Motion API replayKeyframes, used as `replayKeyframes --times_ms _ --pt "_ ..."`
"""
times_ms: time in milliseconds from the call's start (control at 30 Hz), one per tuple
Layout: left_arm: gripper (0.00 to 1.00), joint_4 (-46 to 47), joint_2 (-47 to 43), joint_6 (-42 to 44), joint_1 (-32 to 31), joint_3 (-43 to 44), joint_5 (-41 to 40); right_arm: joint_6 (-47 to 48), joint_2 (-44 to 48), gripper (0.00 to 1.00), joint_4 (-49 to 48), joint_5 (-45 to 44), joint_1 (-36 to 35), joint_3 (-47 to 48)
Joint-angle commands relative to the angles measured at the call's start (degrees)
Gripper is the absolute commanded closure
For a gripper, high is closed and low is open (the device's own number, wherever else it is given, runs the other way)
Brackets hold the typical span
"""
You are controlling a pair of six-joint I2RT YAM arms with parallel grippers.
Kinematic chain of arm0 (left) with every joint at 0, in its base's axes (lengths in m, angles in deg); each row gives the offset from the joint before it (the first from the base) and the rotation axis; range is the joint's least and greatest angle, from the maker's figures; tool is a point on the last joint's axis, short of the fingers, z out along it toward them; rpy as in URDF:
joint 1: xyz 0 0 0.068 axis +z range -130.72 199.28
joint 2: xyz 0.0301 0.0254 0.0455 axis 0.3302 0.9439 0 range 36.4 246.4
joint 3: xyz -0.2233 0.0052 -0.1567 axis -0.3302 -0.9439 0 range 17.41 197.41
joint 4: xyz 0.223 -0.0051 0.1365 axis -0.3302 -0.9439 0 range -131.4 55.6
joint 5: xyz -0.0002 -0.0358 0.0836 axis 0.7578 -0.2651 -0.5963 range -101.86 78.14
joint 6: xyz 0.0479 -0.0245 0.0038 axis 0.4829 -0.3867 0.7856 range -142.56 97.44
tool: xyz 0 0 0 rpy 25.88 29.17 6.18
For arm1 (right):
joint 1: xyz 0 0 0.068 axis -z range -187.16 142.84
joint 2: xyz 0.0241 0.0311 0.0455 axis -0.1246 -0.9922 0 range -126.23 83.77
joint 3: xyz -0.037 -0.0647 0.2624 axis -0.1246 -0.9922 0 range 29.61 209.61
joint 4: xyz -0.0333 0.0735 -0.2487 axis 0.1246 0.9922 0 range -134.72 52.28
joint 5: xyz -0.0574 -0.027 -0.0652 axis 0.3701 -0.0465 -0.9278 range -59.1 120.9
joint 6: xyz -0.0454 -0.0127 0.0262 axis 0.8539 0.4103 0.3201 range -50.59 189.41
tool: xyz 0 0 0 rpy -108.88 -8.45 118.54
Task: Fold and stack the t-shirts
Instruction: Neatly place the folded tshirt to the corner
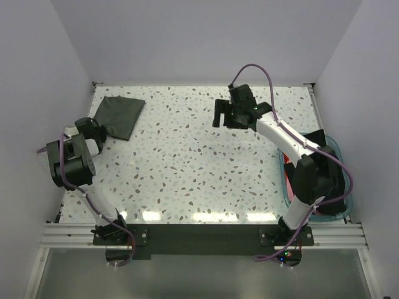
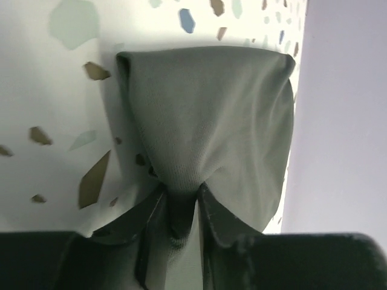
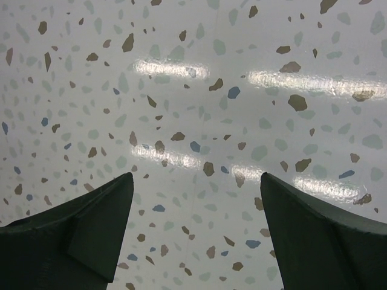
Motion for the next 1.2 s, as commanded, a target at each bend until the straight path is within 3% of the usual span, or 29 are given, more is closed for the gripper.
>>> replayKeyframes --times_ms 0,133,233,300,433,500,733,1167 --pt "0.70 -3.9 -4.5 3.6 0.7 -0.9 -3.0 0.7 3.5 0.11 -1.2 0.4 -0.4 -1.7" --pt "0.42 -11.4 -8.2 9.2 0.4 0.8 -5.0 0.8 4.8 0.11 -1.5 0.9 -0.7 -3.2" --pt "0.31 -18.3 -10.2 15.6 -1.4 3.8 -7.1 0.8 5.4 0.11 -1.7 1.1 -0.8 -3.9" --pt "0.30 -21.4 -11.4 20.2 -2.2 5.0 -7.9 0.6 6.1 0.11 -1.9 1.2 -0.9 -4.3" --pt "0.30 -31.8 -16.4 25.7 -7.7 8.4 -17.1 0.5 7.0 0.10 -2.2 1.2 -0.9 -5.0" --pt "0.31 -30.8 -17.6 30.8 -10.3 9.7 -20.3 0.7 7.3 0.11 -2.2 1.2 -0.9 -5.0" --pt "0.37 -40.6 -3.6 40.0 -14.6 26.5 -20.3 1.4 7.1 0.10 -2.4 1.0 -0.9 -5.4" --pt "0.38 -46.2 15.6 42.8 -15.3 40.6 -17.6 2.3 6.6 0.10 -2.6 1.2 -0.9 -5.0"
